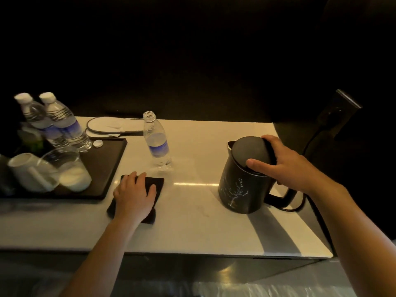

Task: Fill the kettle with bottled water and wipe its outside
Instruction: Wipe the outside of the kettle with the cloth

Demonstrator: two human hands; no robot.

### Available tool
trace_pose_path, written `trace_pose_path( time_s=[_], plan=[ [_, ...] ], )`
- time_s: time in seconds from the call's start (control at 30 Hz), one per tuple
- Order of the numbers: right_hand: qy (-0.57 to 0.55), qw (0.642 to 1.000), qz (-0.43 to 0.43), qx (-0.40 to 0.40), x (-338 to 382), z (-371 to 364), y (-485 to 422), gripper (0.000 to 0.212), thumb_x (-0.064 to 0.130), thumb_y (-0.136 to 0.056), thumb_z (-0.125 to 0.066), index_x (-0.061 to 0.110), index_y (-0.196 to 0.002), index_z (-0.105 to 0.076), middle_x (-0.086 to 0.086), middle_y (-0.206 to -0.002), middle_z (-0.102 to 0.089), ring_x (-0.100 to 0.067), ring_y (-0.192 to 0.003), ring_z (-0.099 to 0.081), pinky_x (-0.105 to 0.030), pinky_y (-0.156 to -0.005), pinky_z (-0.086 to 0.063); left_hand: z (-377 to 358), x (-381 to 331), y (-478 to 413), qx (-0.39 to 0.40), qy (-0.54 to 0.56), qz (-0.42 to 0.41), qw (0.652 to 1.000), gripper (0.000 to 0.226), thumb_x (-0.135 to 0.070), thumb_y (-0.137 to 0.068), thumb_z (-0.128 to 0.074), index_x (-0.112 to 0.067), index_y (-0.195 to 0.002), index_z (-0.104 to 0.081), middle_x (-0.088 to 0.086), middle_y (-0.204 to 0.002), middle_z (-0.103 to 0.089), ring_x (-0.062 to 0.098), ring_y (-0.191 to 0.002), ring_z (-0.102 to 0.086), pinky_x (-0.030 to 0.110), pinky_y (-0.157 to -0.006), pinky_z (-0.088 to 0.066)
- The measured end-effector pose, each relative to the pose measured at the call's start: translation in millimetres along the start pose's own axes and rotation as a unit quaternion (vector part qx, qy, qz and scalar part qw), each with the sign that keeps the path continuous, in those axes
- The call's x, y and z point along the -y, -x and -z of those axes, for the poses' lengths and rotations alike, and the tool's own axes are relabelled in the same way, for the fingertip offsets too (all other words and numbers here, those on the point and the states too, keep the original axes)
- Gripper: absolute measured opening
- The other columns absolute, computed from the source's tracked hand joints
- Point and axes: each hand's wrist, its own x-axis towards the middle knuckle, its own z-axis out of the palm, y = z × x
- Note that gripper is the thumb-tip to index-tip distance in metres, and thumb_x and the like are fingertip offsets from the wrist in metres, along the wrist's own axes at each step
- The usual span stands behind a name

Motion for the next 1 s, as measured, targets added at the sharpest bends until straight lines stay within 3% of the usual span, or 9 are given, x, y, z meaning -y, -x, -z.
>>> trace_pose_path(
  time_s=[0.13, 0.3, 0.43, 0.53, 0.67, 0.77, 0.83, 0.93, 1.0],
  plan=[
    [-0.011, 1.000, -0.009, -0.027, 1.3, -5.6, 1.4, 0.115, 0.105, -0.053, -0.043, 0.043, -0.147, -0.021, 0.005, -0.121, -0.050, -0.023, -0.085, -0.066, -0.033, -0.056, -0.059, -13.7, 27.0, 5.5, 0.079, -0.064, 0.041, 0.994, 0.076, -0.072, -0.094, -0.031, -0.033, -0.158, -0.028, 0.008, -0.171, -0.023, 0.036, -0.157, -0.015, 0.063, -0.121, -0.018],
    [-0.021, 0.999, -0.013, -0.037, 1.8, -7.1, 3.0, 0.105, 0.092, -0.065, -0.050, 0.035, -0.150, -0.024, 0.002, -0.120, -0.052, -0.021, -0.077, -0.065, -0.015, -0.039, -0.047, -26.9, 30.4, 10.4, 0.036, -0.097, -0.023, 0.994, 0.079, -0.080, -0.091, -0.018, -0.040, -0.159, -0.022, 0.002, -0.174, -0.013, 0.030, -0.160, -0.004, 0.057, -0.124, -0.006],
    [-0.030, 0.999, -0.013, -0.043, 3.3, -6.6, 5.7, 0.110, 0.093, -0.063, -0.049, 0.032, -0.151, -0.026, 0.002, -0.121, -0.051, -0.026, -0.084, -0.066, -0.030, -0.054, -0.054, -33.8, 23.4, 7.5, 0.016, -0.098, -0.043, 0.994, 0.067, -0.060, -0.100, -0.028, -0.024, -0.155, -0.039, 0.005, -0.165, -0.038, 0.028, -0.154, -0.030, 0.054, -0.123, -0.022],
    [-0.042, 0.998, -0.014, -0.055, 4.5, -7.6, 9.2, 0.110, 0.096, -0.060, -0.048, 0.033, -0.149, -0.027, 0.003, -0.120, -0.053, -0.027, -0.088, -0.066, -0.037, -0.062, -0.058, -35.3, 12.6, 7.6, -0.038, -0.070, -0.032, 0.996, 0.042, -0.038, -0.101, -0.044, -0.023, -0.136, -0.060, 0.004, -0.145, -0.060, 0.027, -0.140, -0.049, 0.057, -0.112, -0.037],
    [-0.056, 0.995, -0.015, -0.079, 4.3, -12.8, 12.5, 0.103, 0.095, -0.064, -0.047, 0.036, -0.146, -0.028, 0.002, -0.119, -0.055, -0.024, -0.083, -0.066, -0.029, -0.056, -0.053, -32.4, -4.0, 10.8, -0.082, 0.018, 0.021, 0.996, 0.021, -0.024, -0.101, -0.054, -0.019, -0.115, -0.069, 0.004, -0.116, -0.072, 0.029, -0.117, -0.063, 0.055, -0.097, -0.045],
    [-0.044, 0.995, -0.016, -0.087, 4.7, -14.9, 13.4, 0.106, 0.098, -0.063, -0.044, 0.035, -0.146, -0.026, 0.002, -0.118, -0.054, -0.025, -0.085, -0.066, -0.029, -0.056, -0.053, -18.9, -20.5, 13.6, -0.086, 0.183, 0.051, 0.978, 0.019, -0.020, -0.106, -0.050, -0.017, -0.113, -0.067, 0.005, -0.101, -0.071, 0.031, -0.100, -0.068, 0.035, -0.079, -0.051],
    [-0.040, 0.995, -0.018, -0.092, 5.6, -15.1, 14.3, 0.110, 0.100, -0.060, -0.041, 0.034, -0.147, -0.026, 0.003, -0.118, -0.053, -0.027, -0.091, -0.065, -0.036, -0.064, -0.059, -0.7, -41.2, 18.8, -0.034, 0.394, 0.104, 0.913, 0.018, -0.025, -0.108, -0.047, -0.028, -0.107, -0.064, 0.002, -0.103, -0.069, 0.028, -0.099, -0.067, 0.026, -0.072, -0.051],
    [-0.030, 0.994, -0.022, -0.100, 8.7, -16.0, 16.5, 0.113, 0.102, -0.059, -0.038, 0.033, -0.147, -0.027, 0.003, -0.116, -0.052, -0.028, -0.096, -0.063, -0.047, -0.075, -0.062, 23.8, -85.2, 30.5, 0.050, 0.696, 0.206, 0.686, 0.022, -0.032, -0.107, -0.048, -0.029, -0.116, -0.067, 0.014, -0.119, -0.070, 0.036, -0.106, -0.068, 0.047, -0.070, -0.061],
    [-0.025, 0.994, -0.026, -0.103, 10.3, -16.7, 17.3, 0.112, 0.101, -0.061, -0.038, 0.032, -0.149, -0.026, 0.003, -0.116, -0.051, -0.029, -0.096, -0.064, -0.049, -0.076, -0.062, 27.1, -117.1, 38.6, 0.073, 0.784, 0.225, 0.575, 0.027, -0.033, -0.106, -0.047, -0.029, -0.125, -0.066, 0.018, -0.121, -0.073, 0.041, -0.107, -0.070, 0.050, -0.070, -0.061]
  ],
)
